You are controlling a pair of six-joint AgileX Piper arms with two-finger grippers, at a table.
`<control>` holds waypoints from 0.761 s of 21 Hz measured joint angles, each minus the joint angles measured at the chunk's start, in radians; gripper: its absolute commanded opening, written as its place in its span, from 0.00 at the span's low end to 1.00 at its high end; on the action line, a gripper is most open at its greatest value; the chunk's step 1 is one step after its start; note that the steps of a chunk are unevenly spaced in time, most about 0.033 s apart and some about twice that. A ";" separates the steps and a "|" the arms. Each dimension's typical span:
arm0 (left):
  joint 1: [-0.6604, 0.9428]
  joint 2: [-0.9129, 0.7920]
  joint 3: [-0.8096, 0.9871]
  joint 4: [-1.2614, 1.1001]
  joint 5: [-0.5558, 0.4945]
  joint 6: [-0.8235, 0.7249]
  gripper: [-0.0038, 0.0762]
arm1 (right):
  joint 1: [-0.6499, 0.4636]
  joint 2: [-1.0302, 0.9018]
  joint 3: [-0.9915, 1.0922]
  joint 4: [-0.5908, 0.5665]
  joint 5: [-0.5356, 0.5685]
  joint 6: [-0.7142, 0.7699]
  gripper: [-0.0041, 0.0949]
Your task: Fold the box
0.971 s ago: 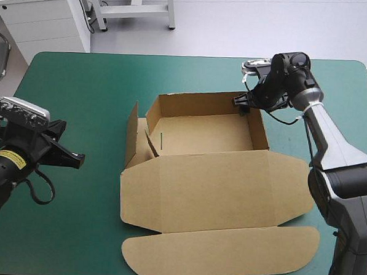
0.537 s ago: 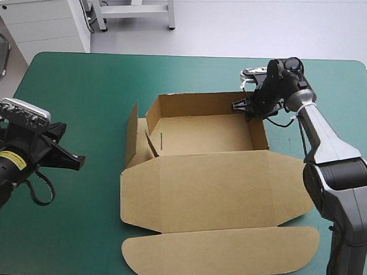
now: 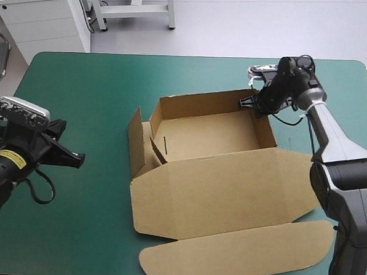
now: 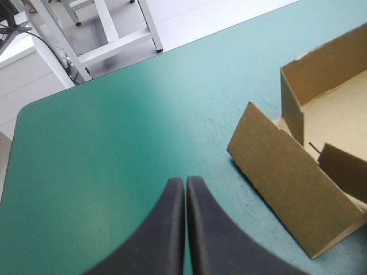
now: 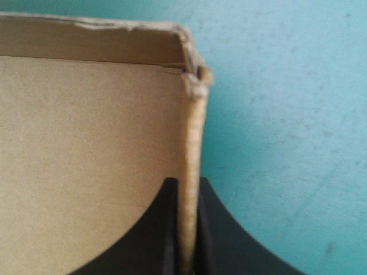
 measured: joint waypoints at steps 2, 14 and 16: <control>0.000 0.000 0.000 0.000 -0.001 0.000 0.04 | -0.041 -0.050 0.000 0.041 0.000 -0.054 0.02; 0.029 0.228 -0.005 -0.028 0.020 0.003 0.07 | -0.272 -0.381 0.022 0.190 0.012 -0.234 0.02; 0.076 0.280 -0.015 -0.088 0.006 0.044 0.07 | -0.295 -0.408 0.049 0.198 0.012 -0.253 0.02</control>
